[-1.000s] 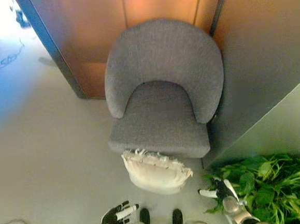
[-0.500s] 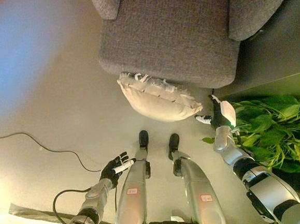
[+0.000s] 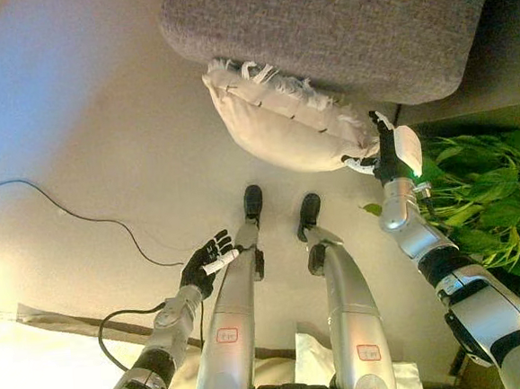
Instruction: Pick up the pillow and put it on the sofa.
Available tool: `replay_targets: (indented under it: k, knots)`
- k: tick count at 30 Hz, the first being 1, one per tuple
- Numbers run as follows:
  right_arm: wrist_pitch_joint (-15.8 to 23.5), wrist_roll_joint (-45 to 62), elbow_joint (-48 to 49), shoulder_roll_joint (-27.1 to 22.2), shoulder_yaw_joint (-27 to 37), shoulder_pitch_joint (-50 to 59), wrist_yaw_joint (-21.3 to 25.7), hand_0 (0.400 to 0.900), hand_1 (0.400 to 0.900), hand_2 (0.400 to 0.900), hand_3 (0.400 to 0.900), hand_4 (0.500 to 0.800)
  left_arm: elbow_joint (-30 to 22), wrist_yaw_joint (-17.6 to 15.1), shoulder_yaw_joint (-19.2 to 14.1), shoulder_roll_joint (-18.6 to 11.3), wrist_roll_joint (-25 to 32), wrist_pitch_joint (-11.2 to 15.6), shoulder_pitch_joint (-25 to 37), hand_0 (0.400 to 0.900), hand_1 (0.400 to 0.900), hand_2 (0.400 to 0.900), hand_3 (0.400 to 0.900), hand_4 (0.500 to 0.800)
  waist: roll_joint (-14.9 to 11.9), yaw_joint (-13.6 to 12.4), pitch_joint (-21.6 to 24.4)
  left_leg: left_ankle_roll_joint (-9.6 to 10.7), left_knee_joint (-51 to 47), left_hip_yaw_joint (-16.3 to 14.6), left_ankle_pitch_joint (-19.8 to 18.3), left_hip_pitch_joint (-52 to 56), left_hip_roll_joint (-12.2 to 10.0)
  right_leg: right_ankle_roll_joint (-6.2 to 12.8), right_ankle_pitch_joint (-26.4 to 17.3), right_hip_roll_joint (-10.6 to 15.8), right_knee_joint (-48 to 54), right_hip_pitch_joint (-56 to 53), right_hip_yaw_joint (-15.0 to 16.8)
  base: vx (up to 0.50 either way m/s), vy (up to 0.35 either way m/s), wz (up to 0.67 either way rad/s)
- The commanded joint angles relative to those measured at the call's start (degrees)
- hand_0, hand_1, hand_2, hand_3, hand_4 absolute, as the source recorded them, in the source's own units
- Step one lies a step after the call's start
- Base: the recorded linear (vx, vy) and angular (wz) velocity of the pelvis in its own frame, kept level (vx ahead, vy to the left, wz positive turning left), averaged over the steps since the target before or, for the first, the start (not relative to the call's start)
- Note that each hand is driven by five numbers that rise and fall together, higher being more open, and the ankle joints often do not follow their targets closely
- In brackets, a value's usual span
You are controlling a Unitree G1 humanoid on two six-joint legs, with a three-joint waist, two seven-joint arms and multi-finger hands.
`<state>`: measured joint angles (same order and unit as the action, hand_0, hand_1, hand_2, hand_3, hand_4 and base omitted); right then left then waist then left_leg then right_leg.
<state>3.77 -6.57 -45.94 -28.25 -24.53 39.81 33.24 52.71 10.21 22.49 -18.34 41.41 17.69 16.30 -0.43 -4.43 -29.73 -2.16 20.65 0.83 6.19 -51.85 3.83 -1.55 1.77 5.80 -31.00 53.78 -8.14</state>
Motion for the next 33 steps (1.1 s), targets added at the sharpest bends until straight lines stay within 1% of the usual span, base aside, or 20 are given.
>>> replay_targets:
  k: [1, 5, 6, 11, 17, 21, 25, 29, 31, 33]
  knots:
    - [0.78, 0.38, 7.37, -6.97, -0.87, -0.51, 1.60, 0.900, 0.900, 0.900, 0.900, 0.800, -3.96, -0.61, -0.16, 1.53, 1.85, 2.56, -4.29, 0.900, 0.900, 0.900, 0.900, 0.800, 2.93, 0.72, -0.07, 0.33, 6.52, -0.07, -4.87, -4.92, 0.67, 1.94, -3.72, -2.26, 2.28, 2.69, 2.04, -0.04, 0.032, -0.01]
    - [1.84, 0.41, 7.75, -7.65, -1.38, 0.09, 1.00, 0.900, 0.900, 0.900, 0.900, 0.800, -5.70, -0.70, 0.09, 1.57, 2.71, 3.66, -4.53, 0.900, 0.900, 0.900, 0.900, 0.800, 3.52, 0.72, -0.07, 0.35, 7.80, 0.00, -5.04, -7.43, 0.71, 1.62, -3.35, -2.61, 0.37, 5.26, 2.57, -0.02, 0.015, 0.00]
    - [2.12, 0.40, 7.88, -7.72, -1.54, 0.38, 0.80, 0.400, 0.400, 0.400, 0.400, 0.500, -5.91, -0.92, 0.14, 1.64, 2.79, 3.86, -4.45, 0.900, 0.900, 0.900, 0.900, 0.800, 3.59, 0.70, -0.07, 0.37, 7.98, 0.01, -5.12, -7.72, 0.79, 1.56, -3.17, -2.71, 0.06, 5.53, 2.57, 0.00, 0.000, 0.00]
    - [2.49, 0.52, 8.12, -7.60, -2.15, 1.36, 0.14, 0.400, 0.400, 0.400, 0.400, 0.500, -6.65, -2.45, 0.42, 1.84, 3.16, 4.35, -3.91, 0.900, 0.900, 0.900, 0.900, 0.800, 3.86, 0.52, -0.07, 0.58, 8.31, 0.02, -4.94, -8.68, 0.93, 1.41, -2.82, -2.94, -0.65, 6.23, 2.43, -0.01, 0.001, -0.01]
    - [4.13, 0.53, 7.59, -7.65, -2.28, 1.72, 0.69, 0.400, 0.400, 0.400, 0.400, 0.500, -6.34, -2.43, 0.50, 2.12, 3.89, 5.17, -4.01, 0.900, 0.900, 0.900, 0.900, 0.800, 4.29, 0.58, -0.07, 0.85, 7.43, 0.17, -4.76, -7.85, 1.16, 1.31, -2.50, -3.46, 0.00, 5.52, 2.32, 0.00, 0.000, 0.00]
    - [4.98, 1.13, 7.62, -7.58, -2.29, 1.90, 0.76, 0.400, 0.400, 0.400, 0.400, 0.500, -5.88, -2.34, 0.65, 2.26, 4.04, 5.04, -3.90, 0.900, 0.900, 0.900, 0.900, 0.800, 4.17, 0.66, -0.07, 0.98, 6.81, 0.30, -4.79, -6.64, 1.12, 1.24, -2.42, -3.81, 0.77, 4.24, 2.15, 0.00, -0.004, -0.01]
    - [6.28, 1.36, 8.54, -7.40, -1.99, 1.07, 0.66, 0.400, 0.400, 0.400, 0.400, 0.500, -5.10, -2.18, 0.51, 2.32, 3.69, 5.43, -4.43, 0.900, 0.900, 0.900, 0.900, 0.800, 3.81, 0.97, -0.07, 0.93, 5.51, 0.38, -4.95, -3.52, 0.99, 1.19, -2.38, -4.58, 2.05, 1.51, 2.14, -0.01, -0.005, -0.08]
    - [7.67, 1.00, 11.33, -6.69, -1.16, -1.62, -0.07, 0.400, 0.400, 0.400, 0.400, 0.500, -4.31, -1.96, -0.48, 2.20, 3.43, 5.70, -5.28, 0.900, 0.900, 0.900, 0.900, 0.800, 3.04, 1.54, -0.07, 0.83, 4.11, 0.05, -5.38, 2.07, 0.87, 1.49, -2.13, -5.52, 3.50, -3.48, 2.49, -0.01, 0.007, -0.15]
    - [8.11, 0.45, 12.59, -6.09, -0.81, -3.16, -0.40, 0.400, 0.400, 0.400, 0.400, 0.500, -3.98, -2.05, -0.83, 2.20, 3.39, 5.39, -5.35, 0.900, 0.900, 0.900, 0.900, 0.800, 2.59, 1.74, -0.07, 0.91, 3.10, -0.17, -5.46, 5.14, 0.89, 1.75, -2.05, -5.57, 4.52, -6.38, 2.49, -0.02, 0.008, -0.14]
    - [8.53, -0.28, 14.05, -4.93, -0.21, -5.29, -0.65, 0.400, 0.400, 0.400, 0.400, 0.500, -2.81, -1.95, -1.69, 2.22, 2.48, 4.53, -5.15, 0.900, 0.900, 0.900, 0.900, 0.800, 1.95, 1.91, -0.07, 1.12, 1.44, -0.30, -5.62, 10.19, 1.15, 2.04, -1.79, -5.42, 6.21, -11.39, 2.39, -0.02, -0.010, -0.10]
